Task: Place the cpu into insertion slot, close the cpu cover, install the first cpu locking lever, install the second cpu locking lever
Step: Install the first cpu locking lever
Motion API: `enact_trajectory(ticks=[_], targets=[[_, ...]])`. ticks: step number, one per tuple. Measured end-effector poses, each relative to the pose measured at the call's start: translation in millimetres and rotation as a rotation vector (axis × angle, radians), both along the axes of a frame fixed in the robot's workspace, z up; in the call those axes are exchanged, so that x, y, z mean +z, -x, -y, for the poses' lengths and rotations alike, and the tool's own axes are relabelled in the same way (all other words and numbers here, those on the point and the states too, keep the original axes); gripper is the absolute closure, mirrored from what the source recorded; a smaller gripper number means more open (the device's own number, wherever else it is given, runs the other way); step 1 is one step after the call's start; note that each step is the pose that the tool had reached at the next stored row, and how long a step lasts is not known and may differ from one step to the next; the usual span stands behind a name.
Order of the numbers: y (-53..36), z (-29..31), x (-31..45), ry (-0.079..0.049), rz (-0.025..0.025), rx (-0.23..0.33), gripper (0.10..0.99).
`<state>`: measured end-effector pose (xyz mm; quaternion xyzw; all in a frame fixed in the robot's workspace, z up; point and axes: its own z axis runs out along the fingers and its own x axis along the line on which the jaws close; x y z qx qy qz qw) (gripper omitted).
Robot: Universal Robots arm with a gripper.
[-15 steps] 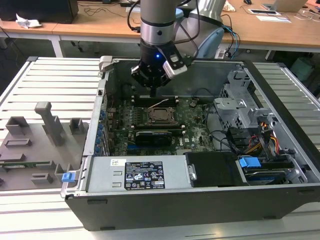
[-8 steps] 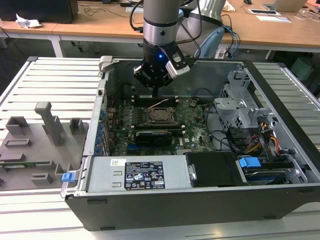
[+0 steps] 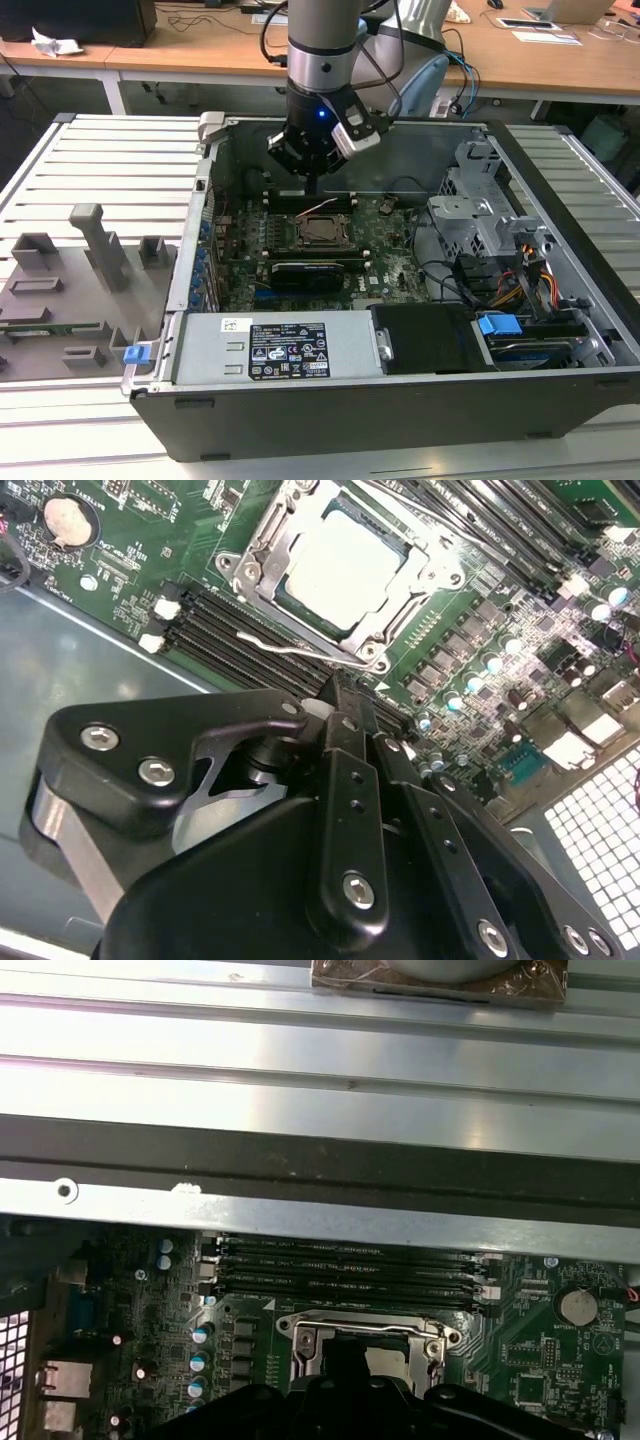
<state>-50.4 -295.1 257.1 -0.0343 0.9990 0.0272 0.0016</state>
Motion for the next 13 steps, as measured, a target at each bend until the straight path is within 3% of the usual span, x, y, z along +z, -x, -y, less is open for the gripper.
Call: enact_trajectory(ticks=[13], targets=[[-5.8, 0.0, -2.2, -0.001, 0.0001, 0.0, 0.98]])
